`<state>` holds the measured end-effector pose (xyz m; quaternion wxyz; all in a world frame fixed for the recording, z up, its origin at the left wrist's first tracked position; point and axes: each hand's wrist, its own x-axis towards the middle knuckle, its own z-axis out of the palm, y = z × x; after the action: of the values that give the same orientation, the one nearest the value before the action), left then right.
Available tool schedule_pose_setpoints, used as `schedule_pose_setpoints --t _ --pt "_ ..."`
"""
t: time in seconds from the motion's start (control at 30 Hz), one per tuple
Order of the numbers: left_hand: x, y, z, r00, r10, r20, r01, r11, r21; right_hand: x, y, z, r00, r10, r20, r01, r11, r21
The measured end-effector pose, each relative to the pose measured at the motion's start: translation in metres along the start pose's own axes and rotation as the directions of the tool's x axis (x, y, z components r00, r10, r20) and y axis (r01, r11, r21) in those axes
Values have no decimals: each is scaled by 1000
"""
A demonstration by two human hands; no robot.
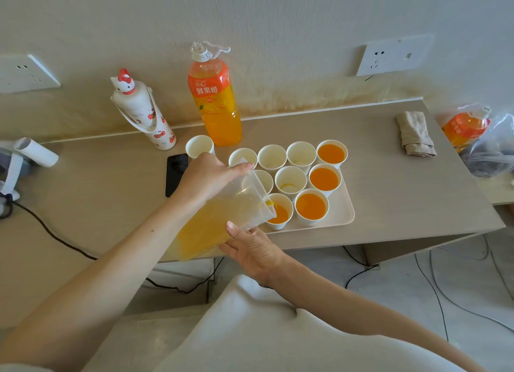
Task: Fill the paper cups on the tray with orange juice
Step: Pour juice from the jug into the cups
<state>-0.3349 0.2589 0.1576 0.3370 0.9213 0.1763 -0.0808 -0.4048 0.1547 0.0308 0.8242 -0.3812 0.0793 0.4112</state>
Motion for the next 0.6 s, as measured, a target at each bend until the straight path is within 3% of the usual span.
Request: schedule_pose_setpoints --t 0.6 --pt "0 2 0 1000 2 -13 -1 1000 11 2 1 0 1000 -5 4 5 999 43"
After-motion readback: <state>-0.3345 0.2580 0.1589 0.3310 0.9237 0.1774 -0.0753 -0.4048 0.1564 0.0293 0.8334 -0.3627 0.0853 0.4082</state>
